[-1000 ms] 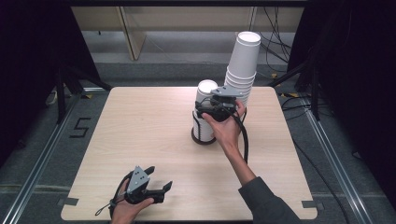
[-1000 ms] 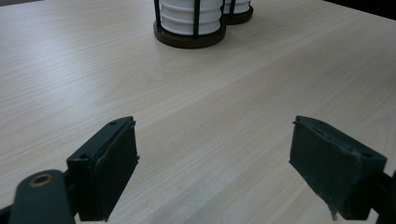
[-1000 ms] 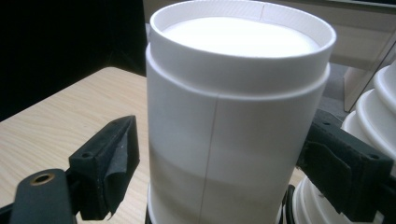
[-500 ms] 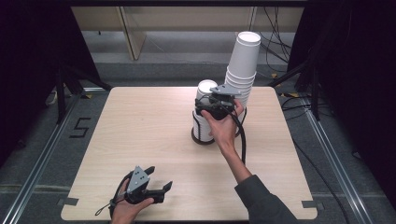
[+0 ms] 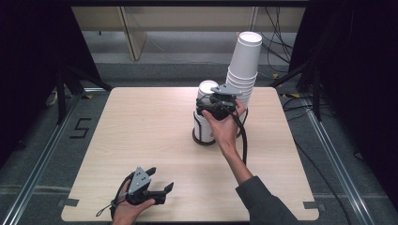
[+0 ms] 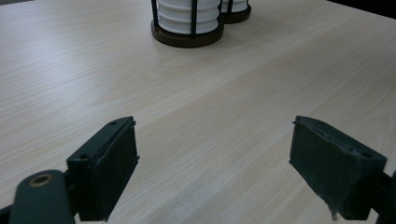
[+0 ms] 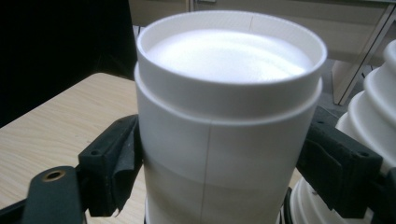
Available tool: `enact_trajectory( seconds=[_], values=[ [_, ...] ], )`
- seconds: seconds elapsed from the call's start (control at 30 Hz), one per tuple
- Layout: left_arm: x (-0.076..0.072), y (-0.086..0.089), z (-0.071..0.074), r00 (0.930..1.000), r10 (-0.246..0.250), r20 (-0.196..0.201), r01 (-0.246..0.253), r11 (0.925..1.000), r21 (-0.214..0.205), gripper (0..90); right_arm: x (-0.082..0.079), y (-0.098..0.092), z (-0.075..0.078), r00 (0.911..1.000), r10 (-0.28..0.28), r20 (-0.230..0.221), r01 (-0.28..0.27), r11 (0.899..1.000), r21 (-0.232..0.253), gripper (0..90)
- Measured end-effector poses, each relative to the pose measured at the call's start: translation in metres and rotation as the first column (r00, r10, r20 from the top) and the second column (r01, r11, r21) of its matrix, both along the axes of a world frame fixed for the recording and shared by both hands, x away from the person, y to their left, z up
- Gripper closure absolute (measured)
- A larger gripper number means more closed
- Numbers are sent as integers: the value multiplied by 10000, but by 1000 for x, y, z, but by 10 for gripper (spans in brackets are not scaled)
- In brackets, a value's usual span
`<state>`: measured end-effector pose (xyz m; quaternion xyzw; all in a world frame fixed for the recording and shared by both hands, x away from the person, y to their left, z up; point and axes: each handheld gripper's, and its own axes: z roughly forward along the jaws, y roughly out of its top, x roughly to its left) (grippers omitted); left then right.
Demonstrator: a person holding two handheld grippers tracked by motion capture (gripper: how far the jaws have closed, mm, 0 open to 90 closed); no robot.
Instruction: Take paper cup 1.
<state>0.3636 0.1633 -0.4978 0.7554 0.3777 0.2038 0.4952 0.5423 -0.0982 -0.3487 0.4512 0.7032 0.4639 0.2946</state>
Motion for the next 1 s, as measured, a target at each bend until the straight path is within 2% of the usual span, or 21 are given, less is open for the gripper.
enact_trajectory(
  seconds=[0.23, 0.3, 0.37, 0.53, 0.6, 0.8, 0.87, 1.0],
  values=[
    [0, 0, 0, 10000, 24, 11, -24, 10000, -52, 145, 6, 4, -8, 9996, -156, -238, 161, 9997, 200, 166],
    [0, 0, 0, 10000, 25, 7, -25, 10000, -48, 145, 7, 4, -8, 9998, -102, -178, 106, 9997, 225, 170],
    [0, -1, 0, 10000, 32, 13, -32, 10000, -90, 144, 7, 4, -7, 9995, -116, -292, 124, 9996, 246, 176],
    [0, 0, 0, 10000, 22, 11, -22, 10000, -39, 145, 6, 3, -5, 9997, -179, -176, 183, 9995, 239, 187],
    [0, 0, 0, 10000, 18, 7, -18, 10000, -48, 144, 4, 3, -3, 9994, -238, -269, 249, 9989, 401, 191],
    [0, 0, 1, 10000, 29, -30, -29, 10000, -25, 145, 4, 3, -1, 9996, -282, -42, 283, 9990, 360, 197],
    [0, 0, 1, 10000, 43, -38, -43, 10000, 1, 145, 1, 3, 5, 9993, -373, 50, 368, 9968, 703, 200],
    [0, 0, 1, 10000, 40, -41, -40, 10000, -47, 145, -1, 3, 14, 9991, -306, 291, 286, 9973, 669, 200]
  ],
)
